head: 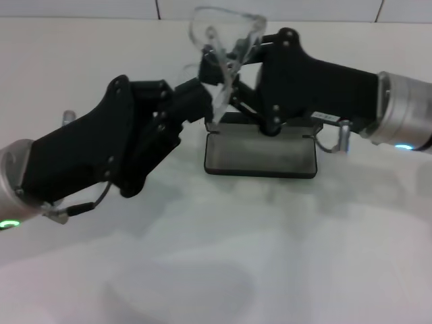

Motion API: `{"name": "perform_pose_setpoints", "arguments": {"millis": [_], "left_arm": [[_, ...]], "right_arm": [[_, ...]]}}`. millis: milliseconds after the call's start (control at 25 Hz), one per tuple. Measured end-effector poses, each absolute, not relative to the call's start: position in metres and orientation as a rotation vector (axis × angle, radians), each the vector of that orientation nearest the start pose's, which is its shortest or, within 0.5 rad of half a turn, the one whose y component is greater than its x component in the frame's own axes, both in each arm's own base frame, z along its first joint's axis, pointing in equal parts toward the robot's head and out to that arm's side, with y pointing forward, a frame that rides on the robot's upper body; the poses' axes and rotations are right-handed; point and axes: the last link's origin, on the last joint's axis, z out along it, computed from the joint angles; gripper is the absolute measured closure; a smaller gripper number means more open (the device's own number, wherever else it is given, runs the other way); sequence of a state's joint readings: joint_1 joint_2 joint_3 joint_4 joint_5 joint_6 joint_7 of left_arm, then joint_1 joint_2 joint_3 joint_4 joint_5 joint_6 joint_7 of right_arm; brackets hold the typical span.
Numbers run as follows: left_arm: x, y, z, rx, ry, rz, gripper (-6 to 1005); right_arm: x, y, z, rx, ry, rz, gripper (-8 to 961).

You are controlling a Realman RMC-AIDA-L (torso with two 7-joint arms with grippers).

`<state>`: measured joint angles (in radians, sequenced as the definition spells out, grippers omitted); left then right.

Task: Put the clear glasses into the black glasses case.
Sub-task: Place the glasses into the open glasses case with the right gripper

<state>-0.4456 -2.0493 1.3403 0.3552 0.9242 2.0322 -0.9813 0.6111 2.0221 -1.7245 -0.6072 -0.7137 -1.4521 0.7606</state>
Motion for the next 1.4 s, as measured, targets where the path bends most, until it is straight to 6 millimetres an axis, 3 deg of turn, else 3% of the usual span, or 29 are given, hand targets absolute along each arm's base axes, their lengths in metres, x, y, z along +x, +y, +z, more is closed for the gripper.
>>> {"name": "perform_pose_setpoints", "arguments": {"millis": [200,360,520,640,720,1000,1400], "left_arm": [[-0.212,0.246,0.026,-2.474,-0.102,-1.816,946],[-0.228,0.245,0.045,-2.445,-0.123,-1.754,945],[-0.245,0.244,0.063,-2.419,-0.156,-1.685,945],[-0.253,0.245,0.074,-2.392,-0.157,-1.653,945],[-0.256,0.245,0.078,-2.377,-0.153,-1.634,945],[-0.26,0.247,0.079,-2.371,-0.152,-1.588,945],[-0.261,0.247,0.074,-2.352,-0.17,-1.59,946]], "right_arm": [[0.128,0.329,-0.028,-2.514,-0.252,1.355,835],[0.131,0.325,-0.025,-2.625,-0.231,1.214,834],[0.125,0.311,-0.033,-2.843,-0.267,0.763,834],[0.122,0.303,-0.037,-2.891,-0.288,0.384,834],[0.118,0.299,-0.04,-2.879,-0.296,0.222,834],[0.097,0.303,-0.043,-2.753,-0.295,-0.123,833],[0.093,0.329,-0.057,-2.629,-0.317,-0.327,833]]}}
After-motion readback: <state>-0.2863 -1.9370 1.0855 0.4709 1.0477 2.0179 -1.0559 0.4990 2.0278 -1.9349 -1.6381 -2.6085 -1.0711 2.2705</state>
